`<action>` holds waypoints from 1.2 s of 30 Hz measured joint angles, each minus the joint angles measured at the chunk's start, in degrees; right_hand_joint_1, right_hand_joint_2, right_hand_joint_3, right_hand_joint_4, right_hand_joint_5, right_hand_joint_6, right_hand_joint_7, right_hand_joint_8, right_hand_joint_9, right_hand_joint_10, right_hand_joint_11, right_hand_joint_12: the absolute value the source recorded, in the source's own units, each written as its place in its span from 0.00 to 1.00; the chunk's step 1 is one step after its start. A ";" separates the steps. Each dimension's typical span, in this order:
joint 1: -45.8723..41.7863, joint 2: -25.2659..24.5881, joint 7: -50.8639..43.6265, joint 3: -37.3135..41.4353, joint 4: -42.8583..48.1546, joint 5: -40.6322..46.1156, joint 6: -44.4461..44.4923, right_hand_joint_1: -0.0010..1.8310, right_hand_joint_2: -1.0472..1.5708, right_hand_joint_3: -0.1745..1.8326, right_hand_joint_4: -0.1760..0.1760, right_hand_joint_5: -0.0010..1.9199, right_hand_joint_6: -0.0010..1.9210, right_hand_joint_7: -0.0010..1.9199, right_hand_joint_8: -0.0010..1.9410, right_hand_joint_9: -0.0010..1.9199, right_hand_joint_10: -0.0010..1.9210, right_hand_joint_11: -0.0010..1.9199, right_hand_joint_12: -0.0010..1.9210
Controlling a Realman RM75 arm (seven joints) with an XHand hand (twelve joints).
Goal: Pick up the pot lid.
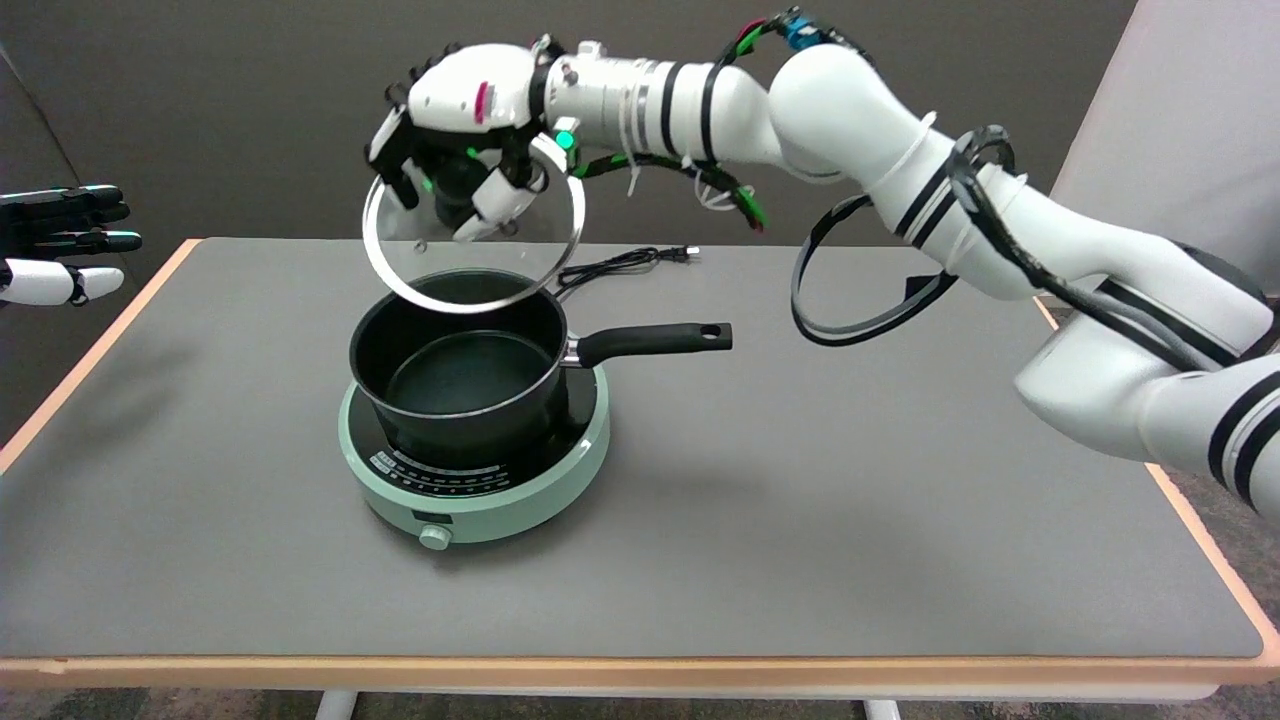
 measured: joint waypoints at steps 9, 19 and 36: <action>0.69 2.81 0.02 3.80 -2.33 0.00 0.16 0.74 0.76 0.28 1.00 0.35 0.52 0.47 0.63 0.44 0.71 0.38 0.91; 0.15 8.58 0.07 7.95 -3.44 0.00 0.75 0.74 0.76 0.29 1.00 0.36 0.52 0.47 0.62 0.44 0.70 0.39 0.90; -5.91 21.38 1.45 15.31 -1.02 0.00 1.18 0.74 0.76 0.29 1.00 0.36 0.52 0.48 0.61 0.44 0.70 0.39 0.89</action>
